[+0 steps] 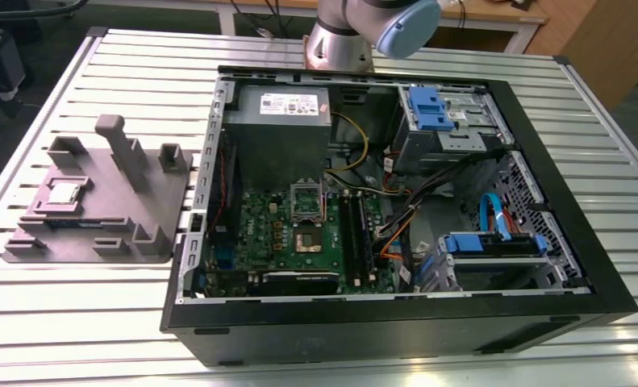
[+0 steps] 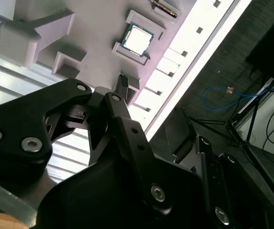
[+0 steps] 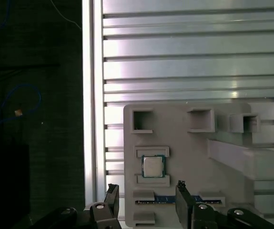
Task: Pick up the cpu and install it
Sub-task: 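Pick up the cpu and move it towards the insertion slot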
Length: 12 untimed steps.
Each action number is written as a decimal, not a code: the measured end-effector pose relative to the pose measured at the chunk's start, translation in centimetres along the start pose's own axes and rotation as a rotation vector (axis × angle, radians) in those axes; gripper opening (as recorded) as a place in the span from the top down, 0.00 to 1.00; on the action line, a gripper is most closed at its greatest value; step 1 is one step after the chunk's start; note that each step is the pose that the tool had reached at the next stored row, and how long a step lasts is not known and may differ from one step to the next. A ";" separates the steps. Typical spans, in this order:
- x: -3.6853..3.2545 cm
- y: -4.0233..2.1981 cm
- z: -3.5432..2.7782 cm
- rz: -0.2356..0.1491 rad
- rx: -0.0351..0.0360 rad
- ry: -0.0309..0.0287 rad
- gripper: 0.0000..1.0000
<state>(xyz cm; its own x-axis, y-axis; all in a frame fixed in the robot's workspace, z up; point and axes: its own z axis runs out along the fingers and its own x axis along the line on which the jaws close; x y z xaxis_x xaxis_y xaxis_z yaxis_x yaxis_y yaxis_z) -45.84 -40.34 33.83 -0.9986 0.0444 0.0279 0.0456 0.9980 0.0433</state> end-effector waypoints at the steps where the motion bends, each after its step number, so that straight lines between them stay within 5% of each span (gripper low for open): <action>1: -0.14 -0.05 0.18 0.000 0.0000 0.0000 0.41; 12: -0.68 -0.46 2.15 -0.006 0.0001 -0.0005 0.41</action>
<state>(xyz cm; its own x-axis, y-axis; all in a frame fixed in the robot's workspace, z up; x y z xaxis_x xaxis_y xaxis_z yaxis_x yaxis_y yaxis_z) -45.24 -40.74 31.64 -0.9989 0.0380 0.0271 0.0392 0.9983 0.0434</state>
